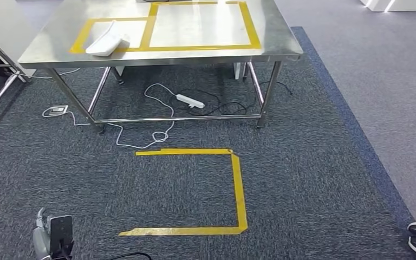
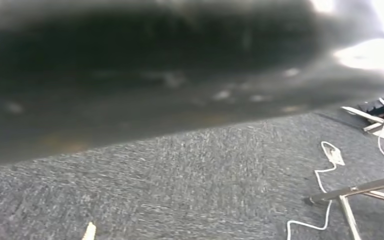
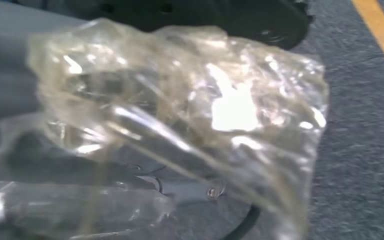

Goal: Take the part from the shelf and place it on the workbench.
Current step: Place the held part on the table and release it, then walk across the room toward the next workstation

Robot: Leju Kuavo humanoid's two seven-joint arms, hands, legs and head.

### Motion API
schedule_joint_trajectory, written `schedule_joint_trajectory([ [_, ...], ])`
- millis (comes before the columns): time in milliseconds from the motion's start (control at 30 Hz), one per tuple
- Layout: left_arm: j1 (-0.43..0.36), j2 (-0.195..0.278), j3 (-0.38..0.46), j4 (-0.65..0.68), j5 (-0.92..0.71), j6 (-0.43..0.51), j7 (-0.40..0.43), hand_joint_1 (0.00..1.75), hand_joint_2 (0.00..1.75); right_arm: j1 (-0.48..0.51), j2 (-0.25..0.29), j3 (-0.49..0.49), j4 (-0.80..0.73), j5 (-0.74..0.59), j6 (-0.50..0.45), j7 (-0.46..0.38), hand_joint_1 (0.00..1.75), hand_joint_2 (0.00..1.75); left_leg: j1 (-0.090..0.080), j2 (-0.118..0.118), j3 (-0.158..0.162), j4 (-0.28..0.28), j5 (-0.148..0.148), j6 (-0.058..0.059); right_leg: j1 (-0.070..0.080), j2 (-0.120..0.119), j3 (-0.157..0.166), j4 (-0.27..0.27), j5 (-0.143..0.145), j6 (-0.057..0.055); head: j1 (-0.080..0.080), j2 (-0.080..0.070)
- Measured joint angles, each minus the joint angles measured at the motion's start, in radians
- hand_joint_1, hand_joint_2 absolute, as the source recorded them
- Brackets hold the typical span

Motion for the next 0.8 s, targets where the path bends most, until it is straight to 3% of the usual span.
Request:
schedule_joint_trajectory([
  [33,-0.002,0.000,-0.002,0.001,0.000,0.001,0.000,0.00,0.00,0.000,0.000,0.000,0.000,0.001,0.002,0.000,0.00,0.00,-0.001,-0.002,0.041,-0.064,-0.023,0.005,0.001,0.000,-0.013,0.010,0.007,0.006,0.000,0.000],
  [67,-0.004,0.000,-0.003,0.001,-0.001,0.001,0.000,0.00,0.00,-0.001,0.000,0.000,0.000,0.002,0.002,0.000,0.00,0.00,-0.003,-0.004,0.062,-0.105,-0.045,0.011,0.002,0.000,-0.022,0.016,0.014,0.012,0.001,0.000],
  [133,-0.004,0.000,-0.005,0.004,-0.001,0.002,0.000,0.00,0.00,-0.001,0.000,0.000,0.000,0.002,0.003,0.000,0.00,0.00,-0.004,-0.005,0.055,-0.128,-0.050,0.030,0.000,-0.001,-0.035,0.019,0.028,0.023,0.000,0.000],
  [167,-0.004,0.000,-0.007,0.005,-0.003,0.003,0.000,0.00,0.00,0.000,0.000,0.000,0.000,0.003,0.003,0.000,0.00,0.00,-0.004,-0.005,0.045,-0.128,-0.042,0.039,-0.002,0.000,-0.045,0.025,0.019,0.028,0.000,0.000],
  [233,-0.004,0.001,-0.010,0.008,-0.006,0.006,0.000,0.00,0.00,0.004,0.000,-0.001,0.000,0.005,0.003,0.000,0.00,0.00,-0.002,-0.006,0.021,-0.130,-0.019,0.054,-0.004,0.001,-0.073,0.086,-0.053,0.037,0.001,0.000],
  [300,-0.003,0.002,-0.015,0.010,-0.008,0.010,0.000,0.00,0.00,0.004,0.000,-0.001,0.000,0.007,0.003,0.000,0.00,0.00,-0.003,-0.010,-0.008,-0.130,0.005,0.058,-0.004,0.002,-0.108,0.210,-0.145,0.043,0.003,0.000],
  [333,-0.003,0.002,-0.017,0.011,-0.008,0.010,0.000,0.00,0.00,0.004,0.000,-0.001,0.000,0.007,0.004,0.000,0.00,0.00,-0.004,-0.014,-0.023,-0.129,0.016,0.057,-0.004,0.002,-0.119,0.266,-0.163,0.045,0.003,0.000],
  [367,-0.002,0.002,-0.019,0.014,-0.008,0.011,0.000,0.00,0.00,0.003,0.000,-0.001,0.000,0.007,0.004,0.000,0.00,0.00,-0.004,-0.018,-0.037,-0.129,0.028,0.056,-0.004,0.003,-0.117,0.297,-0.155,0.045,0.003,0.000],
  [400,-0.002,0.002,-0.019,0.016,-0.008,0.011,0.000,0.00,0.00,0.003,0.000,-0.001,0.000,0.007,0.004,0.000,0.00,0.00,-0.004,-0.024,-0.050,-0.128,0.039,0.053,-0.004,0.005,-0.098,0.295,-0.130,0.043,0.003,0.000],
  [467,-0.002,0.001,-0.020,0.019,-0.007,0.011,0.000,0.00,0.00,0.004,0.000,-0.001,0.000,0.008,0.003,0.000,0.00,0.00,-0.004,-0.039,-0.071,-0.127,0.059,0.046,-0.004,0.032,-0.005,0.186,-0.082,0.032,0.002,0.000],
  [533,-0.006,0.001,-0.023,0.022,-0.006,0.011,0.000,0.00,0.00,0.003,-0.001,-0.001,0.000,0.008,0.002,0.000,0.00,0.00,-0.006,-0.055,-0.085,-0.125,0.077,0.037,-0.005,0.077,0.105,0.035,-0.089,0.020,0.002,0.000],
  [567,-0.008,0.001,-0.024,0.023,-0.004,0.012,0.000,0.00,0.00,0.003,-0.001,-0.001,0.000,0.008,0.002,0.000,0.00,0.00,-0.007,-0.063,-0.089,-0.126,0.087,0.031,-0.005,0.090,0.133,-0.010,-0.100,0.017,0.001,0.000],
  [667,-0.006,0.002,-0.025,0.028,0.002,0.017,0.000,0.00,0.00,0.006,0.001,-0.001,0.000,0.008,0.001,0.000,0.00,0.00,-0.005,-0.086,-0.101,-0.126,0.103,0.011,-0.005,0.061,0.133,-0.036,-0.098,0.002,0.001,0.000],
  [733,-0.005,0.003,-0.027,0.031,0.008,0.021,0.000,0.00,0.00,0.007,0.002,-0.002,0.001,0.008,0.002,0.001,0.00,0.00,-0.005,-0.061,-0.128,-0.067,0.053,0.002,-0.007,0.031,0.124,-0.042,-0.086,-0.015,-0.004,0.000],
  [800,-0.006,0.003,-0.032,0.035,0.013,0.022,0.000,0.00,0.00,0.010,0.002,-0.003,0.001,0.009,0.003,0.001,0.00,0.00,-0.003,-0.026,-0.174,0.064,-0.034,-0.005,-0.004,0.000,0.112,-0.041,-0.078,-0.023,-0.009,0.000],
])
